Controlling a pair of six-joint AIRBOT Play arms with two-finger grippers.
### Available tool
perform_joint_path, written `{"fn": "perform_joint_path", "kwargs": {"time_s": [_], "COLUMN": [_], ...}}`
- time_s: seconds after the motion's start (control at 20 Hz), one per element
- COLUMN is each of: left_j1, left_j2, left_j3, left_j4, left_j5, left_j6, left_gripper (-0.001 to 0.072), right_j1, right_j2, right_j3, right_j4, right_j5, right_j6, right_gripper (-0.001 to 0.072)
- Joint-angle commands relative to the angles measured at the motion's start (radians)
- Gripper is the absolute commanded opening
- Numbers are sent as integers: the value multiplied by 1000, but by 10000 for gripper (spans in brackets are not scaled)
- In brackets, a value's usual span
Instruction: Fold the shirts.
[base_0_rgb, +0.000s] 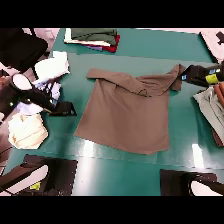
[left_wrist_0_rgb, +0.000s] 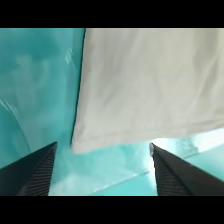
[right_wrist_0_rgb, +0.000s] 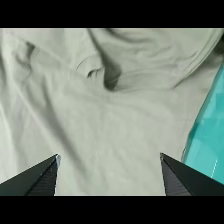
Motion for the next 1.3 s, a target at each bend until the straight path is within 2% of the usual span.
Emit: {"fn": "perform_joint_path", "kwargs": {"time_s": [0.0,0.2,0.4,0.45,0.5,0.55,0.6,0.7,0.75,0.85,0.9,1.0,1.15,1.25], "left_j1": [16,16,14,13,13,13,13,14,13,13,13,13,13,14], "left_j2": [-12,-62,-144,-145,-145,-145,-146,-146,-145,-143,-137,-136,-149,-224], "left_j3": [-130,-192,-222,-221,-221,-221,-222,-221,-214,-146,-84,100,433,648], "left_j4": [-22,-90,-221,-255,-301,-328,-335,-329,-332,-298,-251,-98,98,148], "left_j5": [29,90,127,146,156,166,176,192,182,106,68,21,96,153], "left_j6": [35,87,156,166,196,224,233,229,237,237,207,87,-52,-90], "left_gripper": [660,660,659,629,412,274,209,186,34,26,26,26,25,25], "right_j1": [16,-30,-79,-93,-101,-109,-116,-115,-115,-115,-115,-115,-112,-90], "right_j2": [137,264,354,367,370,369,369,369,369,369,367,346,285,245], "right_j3": [-155,-272,-314,-320,-319,-319,-320,-320,-320,-320,-320,-320,-320,-320], "right_j4": [-1,0,0,0,0,0,0,-1,0,-2,-1,0,10,8], "right_j5": [-69,-100,-141,-137,-126,-107,-93,-105,-111,-111,-108,-87,-34,-22], "right_j6": [-7,-7,-7,-7,-7,-7,-7,-8,-7,-8,-8,-8,-8,-8], "right_gripper": [706,707,707,707,707,707,706,706,707,706,706,707,707,707]}}
